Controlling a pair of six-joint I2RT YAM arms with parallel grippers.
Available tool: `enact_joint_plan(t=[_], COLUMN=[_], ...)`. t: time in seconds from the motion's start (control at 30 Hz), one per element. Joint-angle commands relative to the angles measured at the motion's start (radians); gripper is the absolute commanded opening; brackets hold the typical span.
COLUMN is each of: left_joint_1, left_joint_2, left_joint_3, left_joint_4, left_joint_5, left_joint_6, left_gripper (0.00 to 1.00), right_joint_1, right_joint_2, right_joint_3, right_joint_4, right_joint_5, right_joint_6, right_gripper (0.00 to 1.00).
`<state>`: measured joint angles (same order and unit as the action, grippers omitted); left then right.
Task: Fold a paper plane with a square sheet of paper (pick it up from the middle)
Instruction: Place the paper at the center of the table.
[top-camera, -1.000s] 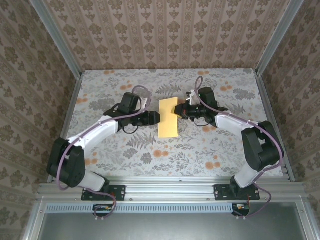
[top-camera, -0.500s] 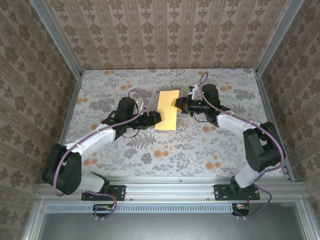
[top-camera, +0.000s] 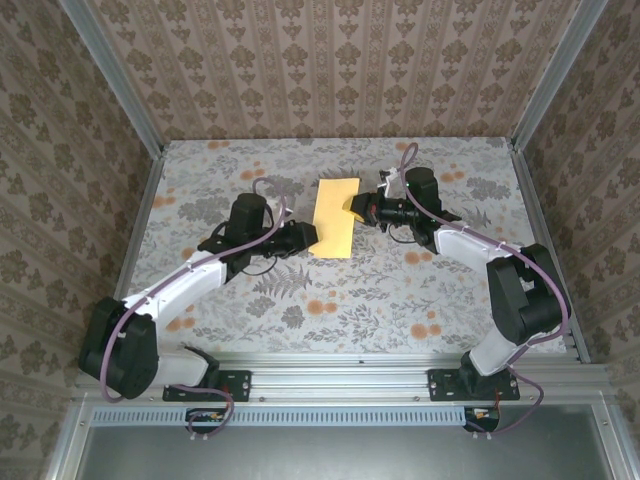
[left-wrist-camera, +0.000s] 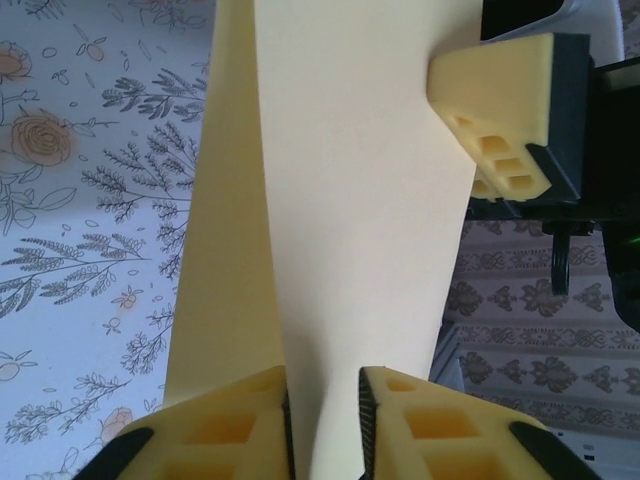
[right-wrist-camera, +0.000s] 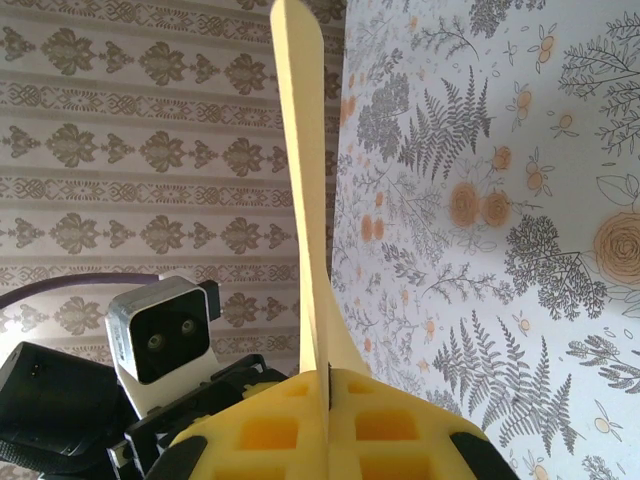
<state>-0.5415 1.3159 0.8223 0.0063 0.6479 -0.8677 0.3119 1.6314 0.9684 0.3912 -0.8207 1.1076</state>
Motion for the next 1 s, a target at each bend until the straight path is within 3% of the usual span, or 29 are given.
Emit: enact_joint_plan(t=[0.0, 0.37, 0.97], left_joint_1=[0.011, 0.009, 0.002], left_joint_2=[-0.007, 0.032, 0.181], left_joint_3=[0.015, 0.037, 0.021], left_joint_4=[-0.047, -0.117, -0.091], left_joint_5=[0.003, -0.027, -0.031], left_joint_6=[0.033, 0.083, 0.061], left_gripper=[0.19, 0.04, 0.07], right_joint_1=[-0.004, 0.006, 0.032], right_joint_2=[-0.018, 0.030, 0.178], right_joint_3=[0.001, -0.025, -0.078], right_joint_4=[0.028, 0.055, 0.077], right_joint_5=[-0.023, -0.044, -0.026], right_joint_6=[0.008, -0.006, -0.085], right_gripper=[0.00, 0.00, 0.00])
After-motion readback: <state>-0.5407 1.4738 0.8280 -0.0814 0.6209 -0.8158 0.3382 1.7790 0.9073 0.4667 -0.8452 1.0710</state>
